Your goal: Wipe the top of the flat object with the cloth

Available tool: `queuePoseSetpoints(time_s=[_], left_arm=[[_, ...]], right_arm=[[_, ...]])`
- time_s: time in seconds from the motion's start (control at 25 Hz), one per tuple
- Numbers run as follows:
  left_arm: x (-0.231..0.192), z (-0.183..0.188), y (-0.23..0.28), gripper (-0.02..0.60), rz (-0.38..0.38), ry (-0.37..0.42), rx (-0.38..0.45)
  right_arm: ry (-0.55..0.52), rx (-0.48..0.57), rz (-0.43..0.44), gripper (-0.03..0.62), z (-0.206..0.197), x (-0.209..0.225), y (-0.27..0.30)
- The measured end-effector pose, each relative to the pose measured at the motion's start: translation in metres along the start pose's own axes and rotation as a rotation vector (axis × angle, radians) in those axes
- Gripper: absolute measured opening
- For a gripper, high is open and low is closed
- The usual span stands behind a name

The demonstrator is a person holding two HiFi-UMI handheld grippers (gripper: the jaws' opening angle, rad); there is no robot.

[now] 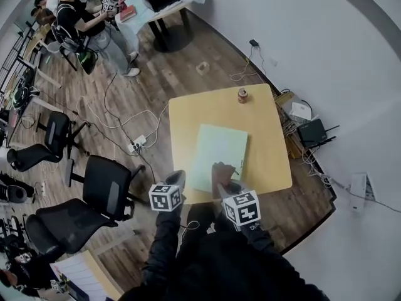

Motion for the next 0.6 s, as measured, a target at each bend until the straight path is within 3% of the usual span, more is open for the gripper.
queuePoseSetpoints(time_s=[0.24, 0.6], left_arm=[[-0.039, -0.014, 0.074, 0.035, -0.116, 0.013, -0.113], [-0.077, -0.015, 0.143, 0.037, -0.286, 0.041, -0.193]], right_arm=[[0.160, -0.056, -0.027, 0.066, -0.011, -0.001, 0.055], [0.236, -0.154, -0.052, 0.067, -0.032, -0.027, 0.149]])
Point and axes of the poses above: the fingertips, and each gripper's own axes: y forward along the fingers, x to its right, z out of its top, the point moved 9 cm from there along -y, backward along the fingers, and after that the axes turned 9 degrees about y, right-handed, at the moved point
